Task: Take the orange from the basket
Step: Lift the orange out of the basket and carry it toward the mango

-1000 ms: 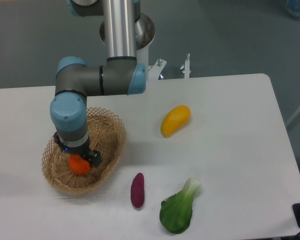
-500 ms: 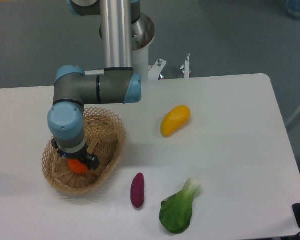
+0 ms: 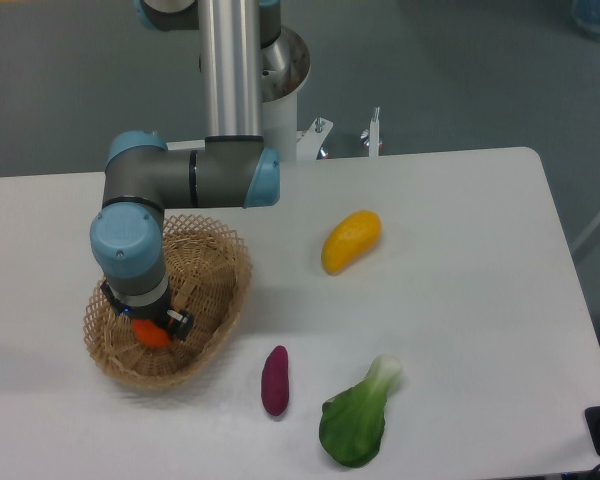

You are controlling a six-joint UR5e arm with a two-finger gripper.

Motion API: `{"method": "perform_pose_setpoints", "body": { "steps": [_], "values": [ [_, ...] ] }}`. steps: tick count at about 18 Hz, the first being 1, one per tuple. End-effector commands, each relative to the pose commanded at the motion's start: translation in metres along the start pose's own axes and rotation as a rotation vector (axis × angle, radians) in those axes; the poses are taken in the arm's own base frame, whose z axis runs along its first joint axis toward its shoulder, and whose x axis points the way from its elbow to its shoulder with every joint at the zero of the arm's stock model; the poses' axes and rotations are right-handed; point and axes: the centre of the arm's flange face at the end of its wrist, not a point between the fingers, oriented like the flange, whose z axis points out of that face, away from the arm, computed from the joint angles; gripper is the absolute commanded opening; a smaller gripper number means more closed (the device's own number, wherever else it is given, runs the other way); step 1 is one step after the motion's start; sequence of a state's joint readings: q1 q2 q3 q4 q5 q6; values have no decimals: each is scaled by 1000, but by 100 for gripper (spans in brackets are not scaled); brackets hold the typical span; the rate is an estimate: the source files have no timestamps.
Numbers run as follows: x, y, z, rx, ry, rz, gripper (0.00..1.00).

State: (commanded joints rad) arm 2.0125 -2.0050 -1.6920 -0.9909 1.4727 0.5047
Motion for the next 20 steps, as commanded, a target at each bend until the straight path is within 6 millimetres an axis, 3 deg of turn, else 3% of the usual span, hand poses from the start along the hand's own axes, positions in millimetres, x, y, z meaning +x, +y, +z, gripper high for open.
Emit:
{"method": "perform_pose_setpoints", "body": {
  "steps": [6,10,14,18,20],
  "values": [
    [-32,10,-28,42,-24,-54,31],
    [-69,18,-53,79,-57,-97,31],
    [-110,39,-80,111,-91,-116,32],
    [-146,60,-88,114,-107,-124,33],
    [-164,75,-101,122,-126,-101,33]
  ]
}}
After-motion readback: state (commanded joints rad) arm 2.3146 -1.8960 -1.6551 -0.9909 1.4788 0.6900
